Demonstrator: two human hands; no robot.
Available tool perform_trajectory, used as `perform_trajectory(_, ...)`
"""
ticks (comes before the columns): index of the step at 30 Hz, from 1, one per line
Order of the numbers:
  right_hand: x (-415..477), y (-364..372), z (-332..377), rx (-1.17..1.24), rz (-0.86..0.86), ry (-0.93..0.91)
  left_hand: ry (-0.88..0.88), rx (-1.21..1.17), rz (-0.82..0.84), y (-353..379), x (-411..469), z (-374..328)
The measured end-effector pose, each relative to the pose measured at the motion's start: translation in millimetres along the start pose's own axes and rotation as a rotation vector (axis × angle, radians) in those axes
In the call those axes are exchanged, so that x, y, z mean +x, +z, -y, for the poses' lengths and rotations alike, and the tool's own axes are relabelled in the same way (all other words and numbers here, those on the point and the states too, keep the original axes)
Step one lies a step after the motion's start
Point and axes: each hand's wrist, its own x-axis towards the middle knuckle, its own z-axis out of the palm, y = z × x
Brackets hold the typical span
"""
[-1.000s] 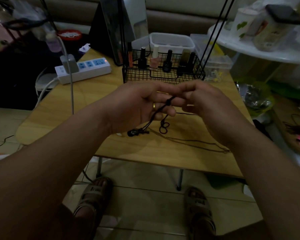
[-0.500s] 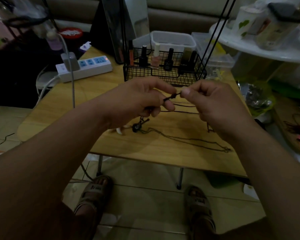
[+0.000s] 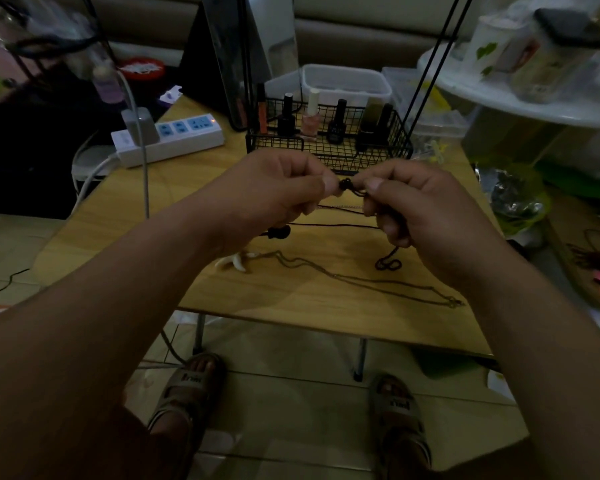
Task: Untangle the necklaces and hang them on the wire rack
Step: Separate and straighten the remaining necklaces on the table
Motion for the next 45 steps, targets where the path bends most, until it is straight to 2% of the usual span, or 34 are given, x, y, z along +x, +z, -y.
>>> perform_trajectory(6,-1,6,2,-0.029,-0.004,-0.066,0.003,-0.004,-0.005,1,0,-1)
perform_trajectory(11,-2,7,4,-0.083,-0.02,-0.052,0.021,-0.018,0.003,0,0,0)
perform_trajectory(22,-4,13,5,-0.113,0.024,-0.089,0.111,0.124,0.009,2,-2,1)
perform_trajectory(30,0,8,4,0.195,0.09,-0.099,0.121,0.121,0.007,2,-4,-3)
perform_trajectory(36,1,9,2,0.171,0.084,-0.091,0.138,0.153,0.034,4,-4,-2)
perform_trajectory(42,0,7,6,0.338,0.112,0.041,0.135,0.139,0.002,2,-6,-2)
perform_trajectory(45,3,7,5,0.332,0.116,0.088,0.134,0.102,0.004,0,-5,-1)
